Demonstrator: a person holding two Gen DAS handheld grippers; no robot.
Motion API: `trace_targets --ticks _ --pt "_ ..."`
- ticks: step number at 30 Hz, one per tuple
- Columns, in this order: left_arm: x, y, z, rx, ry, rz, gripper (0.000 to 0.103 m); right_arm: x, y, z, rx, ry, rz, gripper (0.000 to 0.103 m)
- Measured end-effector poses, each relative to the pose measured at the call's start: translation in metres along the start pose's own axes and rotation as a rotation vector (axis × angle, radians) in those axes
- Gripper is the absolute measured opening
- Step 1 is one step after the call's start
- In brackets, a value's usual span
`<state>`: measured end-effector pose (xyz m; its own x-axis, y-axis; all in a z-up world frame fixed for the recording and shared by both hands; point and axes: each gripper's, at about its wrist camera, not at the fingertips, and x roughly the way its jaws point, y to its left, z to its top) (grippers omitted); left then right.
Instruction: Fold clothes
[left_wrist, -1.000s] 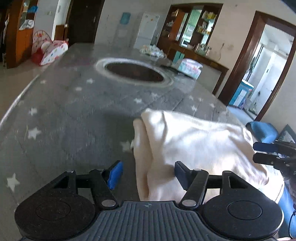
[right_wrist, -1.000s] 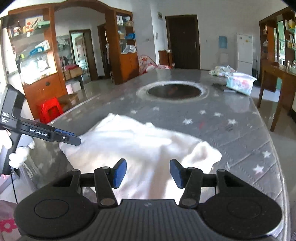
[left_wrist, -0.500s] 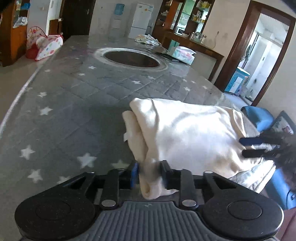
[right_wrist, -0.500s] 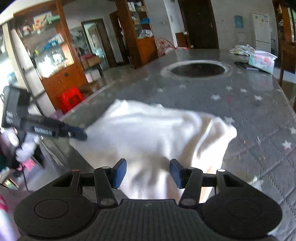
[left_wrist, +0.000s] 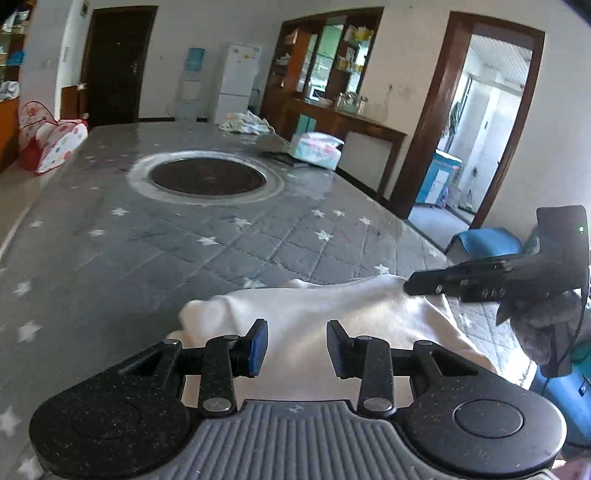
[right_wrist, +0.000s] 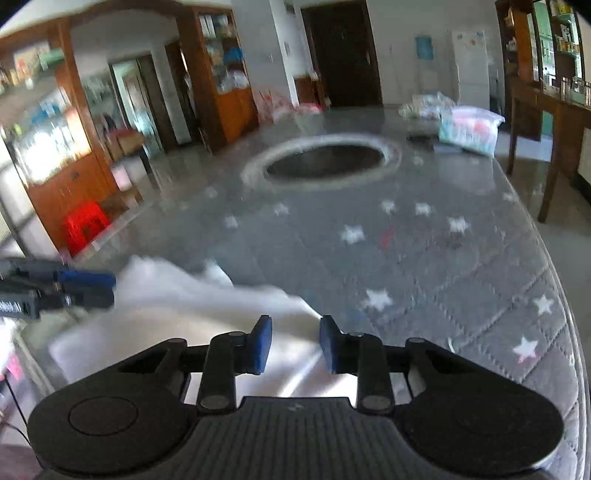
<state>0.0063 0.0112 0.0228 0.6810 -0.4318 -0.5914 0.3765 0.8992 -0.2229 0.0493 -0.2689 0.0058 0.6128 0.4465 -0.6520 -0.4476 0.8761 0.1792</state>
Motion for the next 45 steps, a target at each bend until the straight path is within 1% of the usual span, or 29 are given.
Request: trace_targets --ticks 2,4,9,12,15,17,20,24,29,32,34,37,42,45 --pt "0.015 0.002 0.001 -0.010 0.033 0.008 0.038 0.005 0.000 0.001 -0.004 0.017 -0.008 0.024" --pt "0.023 0.004 0.003 -0.024 0.049 0.002 0.038 0.006 0.003 0.010 -0.017 0.003 0.005 0.024" --pt "0.027 0.002 0.013 -0.026 0.018 -0.032 0.038 0.007 0.013 0.032 -0.049 -0.030 0.039 0.024" --pt "0.040 0.004 0.016 -0.047 0.042 -0.013 0.038 0.029 0.022 0.037 -0.072 0.002 0.068 0.024" --pt "0.051 0.011 0.013 -0.079 0.078 0.015 0.037 0.050 0.032 0.032 -0.116 0.054 0.063 0.025" --pt "0.051 0.013 0.013 -0.088 0.078 0.010 0.037 0.058 0.037 0.029 -0.151 0.071 0.037 0.025" --pt "0.049 0.014 0.012 -0.087 0.074 0.006 0.037 0.056 0.047 0.034 -0.191 0.049 0.020 0.025" --pt "0.047 0.016 0.012 -0.113 0.068 0.000 0.038 0.051 0.057 0.042 -0.200 0.035 0.098 0.025" --pt "0.044 0.019 0.010 -0.134 0.058 -0.009 0.038 0.080 0.068 0.041 -0.237 0.101 0.083 0.026" --pt "0.044 0.021 0.010 -0.138 0.056 -0.014 0.038 0.085 0.069 0.048 -0.234 0.093 0.058 0.027" --pt "0.044 0.021 0.010 -0.142 0.056 -0.016 0.038 0.082 0.069 0.052 -0.231 0.084 0.044 0.027" --pt "0.046 0.024 0.009 -0.160 0.053 -0.019 0.038 0.064 0.066 0.056 -0.211 0.066 0.037 0.027" --pt "0.049 0.027 0.009 -0.190 0.050 -0.023 0.038 0.032 0.065 0.038 -0.163 0.064 0.019 0.026" --pt "0.051 0.030 0.008 -0.208 0.047 -0.025 0.038 0.033 0.056 0.023 -0.109 0.081 -0.028 0.026"
